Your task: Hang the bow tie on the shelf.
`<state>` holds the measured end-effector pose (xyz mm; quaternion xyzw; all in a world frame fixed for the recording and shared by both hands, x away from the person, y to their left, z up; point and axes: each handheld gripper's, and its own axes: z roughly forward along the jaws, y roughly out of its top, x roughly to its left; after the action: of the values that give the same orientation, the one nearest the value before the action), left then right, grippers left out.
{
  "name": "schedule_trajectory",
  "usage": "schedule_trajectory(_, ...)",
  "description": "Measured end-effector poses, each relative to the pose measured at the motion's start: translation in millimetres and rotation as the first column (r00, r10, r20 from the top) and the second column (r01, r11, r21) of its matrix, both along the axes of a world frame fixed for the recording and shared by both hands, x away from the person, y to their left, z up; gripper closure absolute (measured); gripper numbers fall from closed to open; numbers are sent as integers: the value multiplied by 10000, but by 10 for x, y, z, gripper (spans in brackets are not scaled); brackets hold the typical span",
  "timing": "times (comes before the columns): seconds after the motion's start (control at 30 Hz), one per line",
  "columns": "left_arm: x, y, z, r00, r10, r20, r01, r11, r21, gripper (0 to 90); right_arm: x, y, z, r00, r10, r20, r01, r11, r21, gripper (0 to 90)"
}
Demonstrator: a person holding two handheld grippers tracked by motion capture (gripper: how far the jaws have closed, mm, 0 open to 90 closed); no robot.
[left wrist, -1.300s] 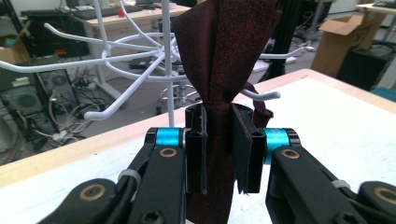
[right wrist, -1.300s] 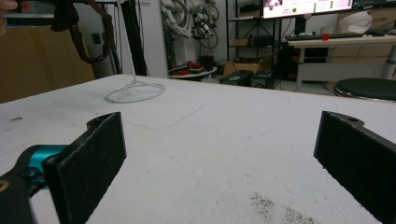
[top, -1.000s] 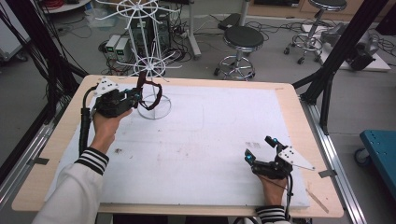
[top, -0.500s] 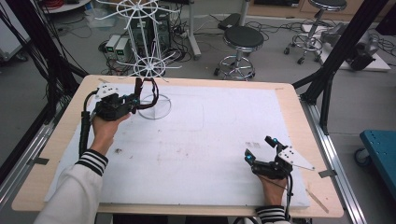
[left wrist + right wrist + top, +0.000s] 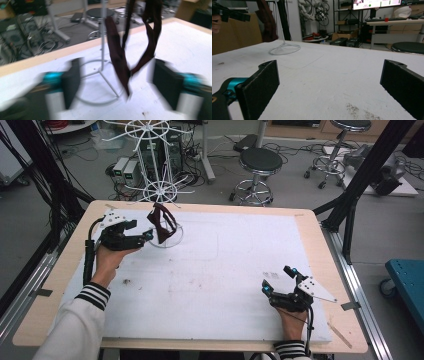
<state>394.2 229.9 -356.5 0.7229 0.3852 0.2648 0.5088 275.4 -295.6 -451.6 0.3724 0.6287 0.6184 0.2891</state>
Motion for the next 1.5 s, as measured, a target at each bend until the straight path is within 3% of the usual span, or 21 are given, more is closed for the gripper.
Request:
schedule_trajectory(0.03,-9,5,1,10000,-53,30,53,10000,-18,52,1,0,-1,10000,-8,7,8,10000,15,16)
schedule_trajectory(0.1,-31,50,11,9991,-346,234,349,9993,-113,17,1,-4,0,10000,0,1,0,10000,-18,16)
schedule_trajectory(0.2,-58,121,10,9963,-638,583,665,9967,-461,17,1,-1,-1,10000,-8,12,8,10000,1,16)
schedule_trajectory(0.33,-113,199,-25,9951,-745,653,773,9962,-414,17,3,-2,-2,10000,-21,19,21,10000,-5,15)
schedule_trajectory(0.5,-215,294,-94,9926,-894,816,950,9932,-676,17,0,2,0,10000,-48,24,48,10000,-45,16)
schedule_trajectory(0.7,-444,376,-194,9807,-1302,1458,1438,9857,-874,17,1,1,1,10000,-50,48,51,9999,-91,16)
schedule_trajectory(0.9,-697,456,-355,9704,-1363,1995,1659,9761,-1404,17,-3,16,1,9999,-65,97,67,9998,-207,16)
schedule_trajectory(1.1,-905,527,-555,9649,-1264,2304,1614,9769,-1402,17,-6,21,1,9999,-122,111,125,9996,-246,16)
schedule_trajectory(1.27,-998,611,-691,9668,-1121,2296,1489,9774,-1498,17,-9,25,1,9999,-91,93,94,9996,-282,16)
schedule_trajectory(1.5,-1118,705,-888,9587,-858,2713,1359,9757,-1718,17,-12,32,2,9998,-160,117,164,9993,-341,16)
